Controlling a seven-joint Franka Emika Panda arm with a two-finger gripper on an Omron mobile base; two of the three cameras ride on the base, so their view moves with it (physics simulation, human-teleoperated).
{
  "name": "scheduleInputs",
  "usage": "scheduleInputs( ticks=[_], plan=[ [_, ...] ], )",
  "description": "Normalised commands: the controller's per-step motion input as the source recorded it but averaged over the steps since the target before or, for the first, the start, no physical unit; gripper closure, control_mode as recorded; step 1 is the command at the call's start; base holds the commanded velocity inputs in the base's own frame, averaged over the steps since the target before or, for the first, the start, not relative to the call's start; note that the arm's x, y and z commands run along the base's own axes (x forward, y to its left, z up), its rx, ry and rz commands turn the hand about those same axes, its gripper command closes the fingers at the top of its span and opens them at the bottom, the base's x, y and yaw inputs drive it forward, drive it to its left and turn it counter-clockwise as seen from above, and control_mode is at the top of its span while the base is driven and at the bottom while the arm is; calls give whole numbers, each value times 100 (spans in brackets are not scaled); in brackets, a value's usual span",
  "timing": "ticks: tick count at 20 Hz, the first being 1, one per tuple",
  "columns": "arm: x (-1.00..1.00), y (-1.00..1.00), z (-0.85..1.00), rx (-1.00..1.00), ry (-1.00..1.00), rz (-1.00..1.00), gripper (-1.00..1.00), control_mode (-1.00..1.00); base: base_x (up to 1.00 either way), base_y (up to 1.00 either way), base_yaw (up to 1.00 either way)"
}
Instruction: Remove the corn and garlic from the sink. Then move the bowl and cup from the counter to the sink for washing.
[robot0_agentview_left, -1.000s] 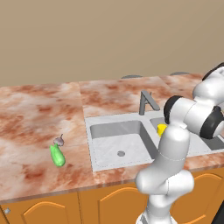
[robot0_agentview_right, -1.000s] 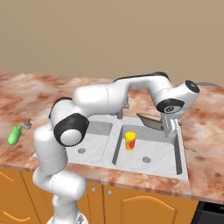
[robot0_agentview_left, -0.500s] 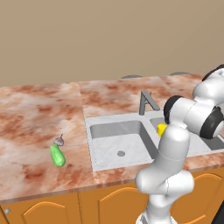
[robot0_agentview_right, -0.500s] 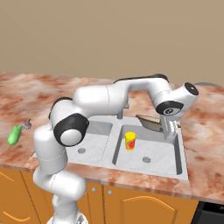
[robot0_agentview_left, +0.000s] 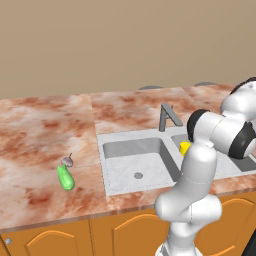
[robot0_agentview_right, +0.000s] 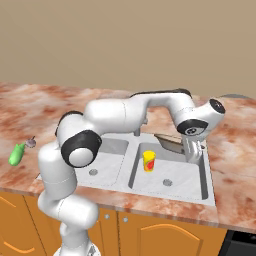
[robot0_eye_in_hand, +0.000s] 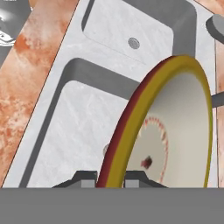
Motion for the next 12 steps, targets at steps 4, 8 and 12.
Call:
scheduleInputs(
  ticks=[4,8,12],
  plan=[
    [0,4,-21,0,0,0,100,-100,0,0,0],
    [0,1,-20,0,0,0,100,-100,0,0,0],
    [1,0,-16,0,0,0,100,-100,0,0,0]
  ],
)
